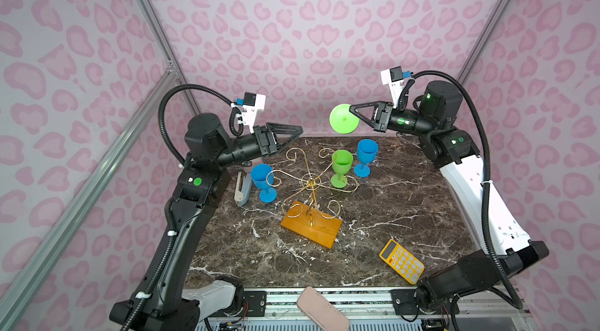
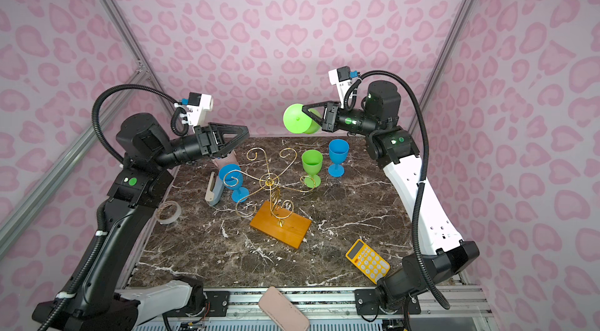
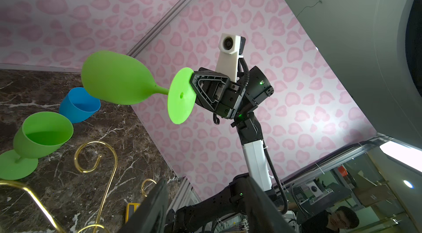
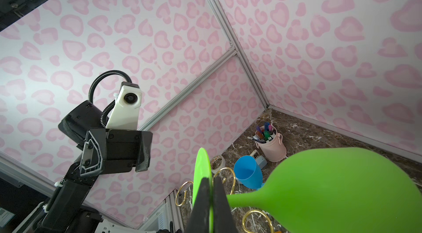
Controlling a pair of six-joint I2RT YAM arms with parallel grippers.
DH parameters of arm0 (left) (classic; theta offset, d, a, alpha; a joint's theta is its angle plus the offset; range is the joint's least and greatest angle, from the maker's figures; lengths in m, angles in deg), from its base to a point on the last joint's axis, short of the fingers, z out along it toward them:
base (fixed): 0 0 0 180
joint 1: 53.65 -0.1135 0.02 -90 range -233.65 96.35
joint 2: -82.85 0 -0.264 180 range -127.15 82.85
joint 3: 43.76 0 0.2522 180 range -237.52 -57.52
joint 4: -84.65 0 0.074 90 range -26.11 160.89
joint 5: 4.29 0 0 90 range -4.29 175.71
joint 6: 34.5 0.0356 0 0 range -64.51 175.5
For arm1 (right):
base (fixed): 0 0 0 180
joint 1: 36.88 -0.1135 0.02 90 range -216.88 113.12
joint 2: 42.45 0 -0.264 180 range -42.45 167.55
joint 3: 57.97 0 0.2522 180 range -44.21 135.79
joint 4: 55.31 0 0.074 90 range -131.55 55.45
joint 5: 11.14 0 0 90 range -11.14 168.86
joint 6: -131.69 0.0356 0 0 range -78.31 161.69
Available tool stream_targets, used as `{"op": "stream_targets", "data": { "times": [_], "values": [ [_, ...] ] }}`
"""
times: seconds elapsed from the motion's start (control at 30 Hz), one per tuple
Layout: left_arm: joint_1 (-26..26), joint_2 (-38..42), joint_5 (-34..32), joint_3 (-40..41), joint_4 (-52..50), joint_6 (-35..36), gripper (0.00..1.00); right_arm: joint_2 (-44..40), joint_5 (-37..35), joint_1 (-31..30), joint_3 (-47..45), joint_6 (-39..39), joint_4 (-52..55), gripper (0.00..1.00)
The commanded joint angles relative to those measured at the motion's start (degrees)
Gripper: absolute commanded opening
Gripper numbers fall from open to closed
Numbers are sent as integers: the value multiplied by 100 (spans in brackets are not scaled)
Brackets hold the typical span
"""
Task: Take the wine glass off the wine glass rack
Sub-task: Pick up the wine glass from the wine glass rack.
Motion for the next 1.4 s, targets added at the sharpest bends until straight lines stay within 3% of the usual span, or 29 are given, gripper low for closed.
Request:
{"op": "stream_targets", "data": {
  "times": [0.0, 0.47, 0.9, 1.2, 1.37],
  "values": [
    [169, -275, 166, -274, 252, 224, 54, 84, 17, -155, 149, -83, -44, 0],
    [450, -960, -212, -711, 263, 633, 53, 141, 9, -496, 310, -147, 123, 0],
    [669, -1135, -59, -731, 394, 650, 52, 178, -52, -614, 213, 24, -162, 0],
    [705, -1171, 20, -723, 647, 505, 41, 237, -20, -618, 224, 40, -152, 0],
    [713, -1205, 84, -676, 815, 381, 28, 237, -41, -615, 230, 65, -206, 0]
  ]
}}
